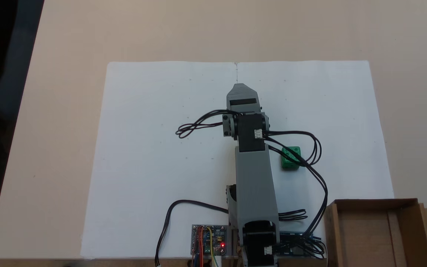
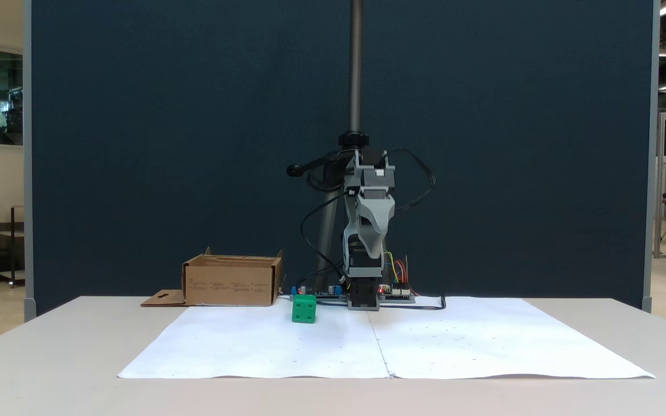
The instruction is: Grasp a green dice and put it in the bin.
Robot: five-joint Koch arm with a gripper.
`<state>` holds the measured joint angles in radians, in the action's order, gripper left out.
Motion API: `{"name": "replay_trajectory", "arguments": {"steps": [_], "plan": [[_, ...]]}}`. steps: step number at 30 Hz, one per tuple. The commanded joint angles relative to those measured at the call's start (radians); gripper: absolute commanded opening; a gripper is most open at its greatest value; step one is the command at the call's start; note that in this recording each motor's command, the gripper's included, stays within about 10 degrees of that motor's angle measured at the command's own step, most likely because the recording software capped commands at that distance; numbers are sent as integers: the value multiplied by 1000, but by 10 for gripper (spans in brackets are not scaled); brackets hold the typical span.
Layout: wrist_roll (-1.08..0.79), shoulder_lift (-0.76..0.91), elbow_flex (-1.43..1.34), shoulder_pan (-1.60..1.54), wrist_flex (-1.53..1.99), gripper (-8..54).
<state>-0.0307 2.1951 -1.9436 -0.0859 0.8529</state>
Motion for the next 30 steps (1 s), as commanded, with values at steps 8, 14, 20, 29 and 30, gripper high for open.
{"name": "replay_trajectory", "arguments": {"steps": [8,14,20,29,30], "plan": [[64,-61,95,17,232,432],[64,-106,95,51,210,436],[55,-107,87,106,210,448],[-92,-109,89,341,155,443],[-114,-109,89,371,156,443]]}}
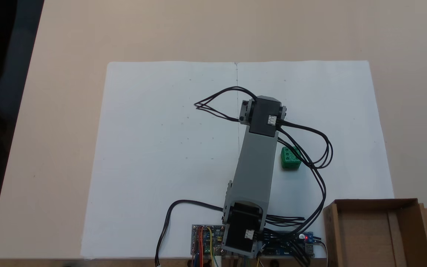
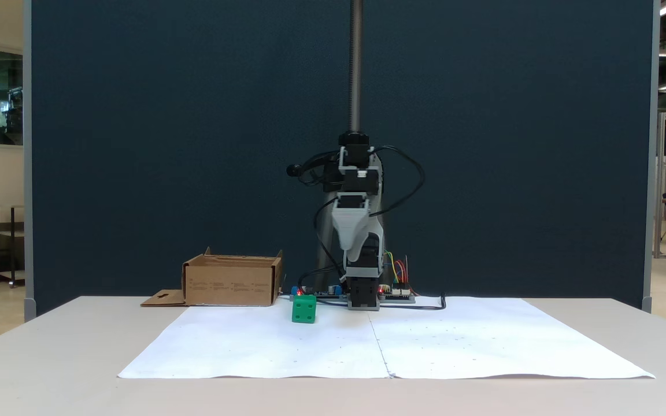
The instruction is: Grasp a green dice and put it in the bin.
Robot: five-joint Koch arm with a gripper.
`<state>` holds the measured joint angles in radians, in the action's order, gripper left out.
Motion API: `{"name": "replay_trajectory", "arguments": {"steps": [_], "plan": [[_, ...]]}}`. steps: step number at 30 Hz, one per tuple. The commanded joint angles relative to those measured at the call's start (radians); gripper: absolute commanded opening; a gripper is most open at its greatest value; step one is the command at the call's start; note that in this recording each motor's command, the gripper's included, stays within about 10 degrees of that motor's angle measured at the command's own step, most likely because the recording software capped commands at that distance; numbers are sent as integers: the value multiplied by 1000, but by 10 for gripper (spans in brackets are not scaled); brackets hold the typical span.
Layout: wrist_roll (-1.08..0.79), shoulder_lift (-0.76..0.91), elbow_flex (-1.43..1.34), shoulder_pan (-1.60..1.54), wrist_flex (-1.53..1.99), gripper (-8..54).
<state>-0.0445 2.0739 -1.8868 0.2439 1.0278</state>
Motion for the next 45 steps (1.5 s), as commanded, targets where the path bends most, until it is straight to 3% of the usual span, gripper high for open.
{"name": "replay_trajectory", "arguments": {"steps": [1,26,35,45], "plan": [[-123,9,32,75,-20,443],[-730,-17,-77,368,32,443],[-776,-198,-95,457,-31,444],[-776,-279,-95,468,-110,443]]}}
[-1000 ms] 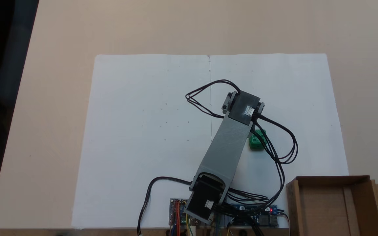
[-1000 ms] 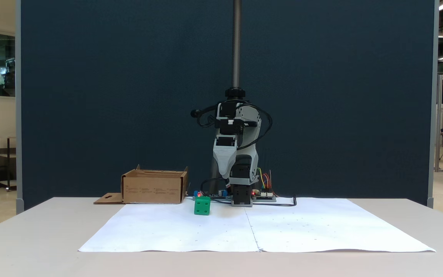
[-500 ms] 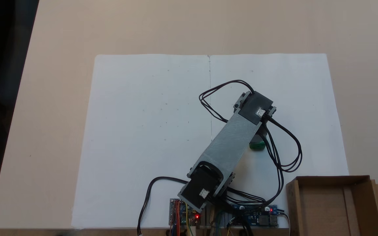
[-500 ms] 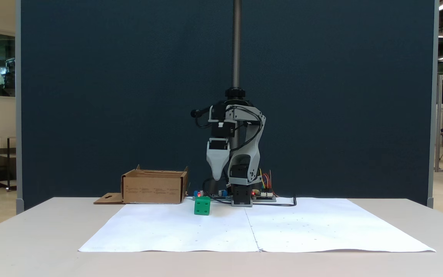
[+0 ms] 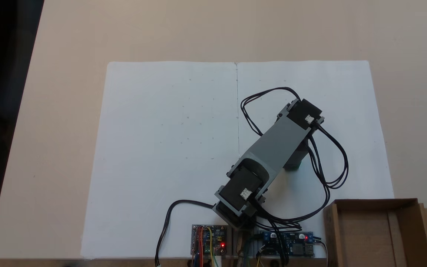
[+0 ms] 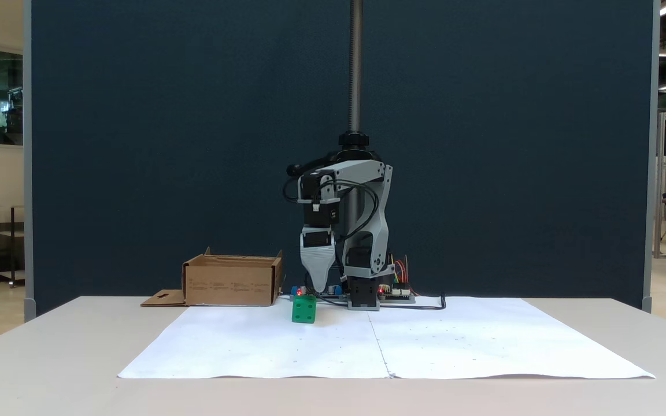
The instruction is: Grasp a green dice and put it in the bin.
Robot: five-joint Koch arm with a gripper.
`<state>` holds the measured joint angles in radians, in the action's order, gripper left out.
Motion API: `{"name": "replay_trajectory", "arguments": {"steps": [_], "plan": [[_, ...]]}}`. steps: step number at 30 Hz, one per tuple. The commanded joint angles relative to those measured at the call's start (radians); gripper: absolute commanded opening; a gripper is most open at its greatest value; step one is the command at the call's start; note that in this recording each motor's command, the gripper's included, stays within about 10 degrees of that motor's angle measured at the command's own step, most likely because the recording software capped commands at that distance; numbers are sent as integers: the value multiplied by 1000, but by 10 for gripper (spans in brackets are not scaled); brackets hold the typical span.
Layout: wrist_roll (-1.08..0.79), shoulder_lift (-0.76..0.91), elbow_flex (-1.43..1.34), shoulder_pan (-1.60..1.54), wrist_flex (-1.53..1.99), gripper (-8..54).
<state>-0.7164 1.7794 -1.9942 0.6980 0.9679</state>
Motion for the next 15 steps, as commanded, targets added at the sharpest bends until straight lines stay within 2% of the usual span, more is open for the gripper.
{"name": "replay_trajectory", "arguments": {"steps": [1,15], "plan": [[-104,15,12,21,-60,443],[-106,11,12,140,-106,441]]}}
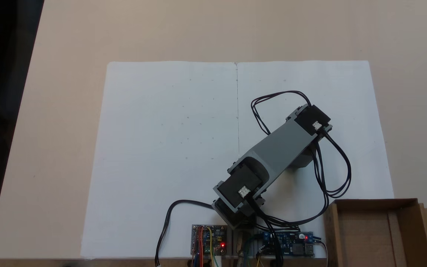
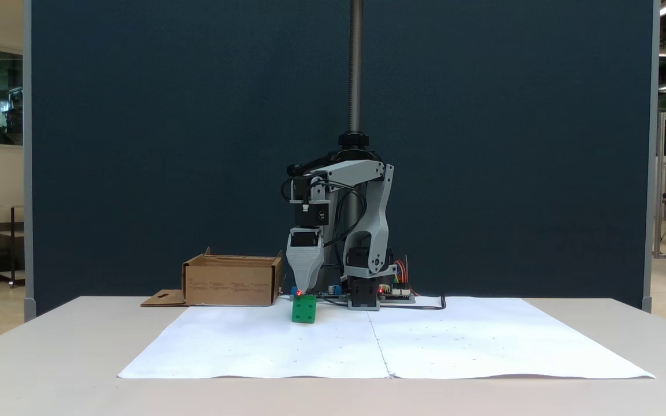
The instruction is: Grasp a green dice and put it in the bin.
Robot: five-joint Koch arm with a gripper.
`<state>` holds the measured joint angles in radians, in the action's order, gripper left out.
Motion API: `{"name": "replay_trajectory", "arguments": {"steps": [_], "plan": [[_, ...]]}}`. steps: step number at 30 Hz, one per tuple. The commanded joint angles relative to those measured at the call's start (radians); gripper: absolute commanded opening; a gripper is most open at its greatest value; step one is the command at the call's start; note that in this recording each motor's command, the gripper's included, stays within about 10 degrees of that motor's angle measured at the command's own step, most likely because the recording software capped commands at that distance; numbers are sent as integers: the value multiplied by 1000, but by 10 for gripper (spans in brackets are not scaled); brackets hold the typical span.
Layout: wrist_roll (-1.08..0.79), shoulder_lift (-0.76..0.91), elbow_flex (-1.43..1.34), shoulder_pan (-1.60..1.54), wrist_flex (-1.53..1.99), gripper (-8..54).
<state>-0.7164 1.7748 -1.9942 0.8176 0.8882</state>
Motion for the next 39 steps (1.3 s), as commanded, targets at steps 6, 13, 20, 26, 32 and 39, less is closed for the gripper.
{"name": "replay_trajectory", "arguments": {"steps": [6,13,20,26,32,39], "plan": [[-179,-6,11,43,-25,442],[-230,-29,8,44,-28,446],[-227,-44,-31,46,-29,446],[-222,-67,-49,46,-31,444],[-216,-74,-49,44,-63,439],[-175,-86,-49,41,-118,430]]}}
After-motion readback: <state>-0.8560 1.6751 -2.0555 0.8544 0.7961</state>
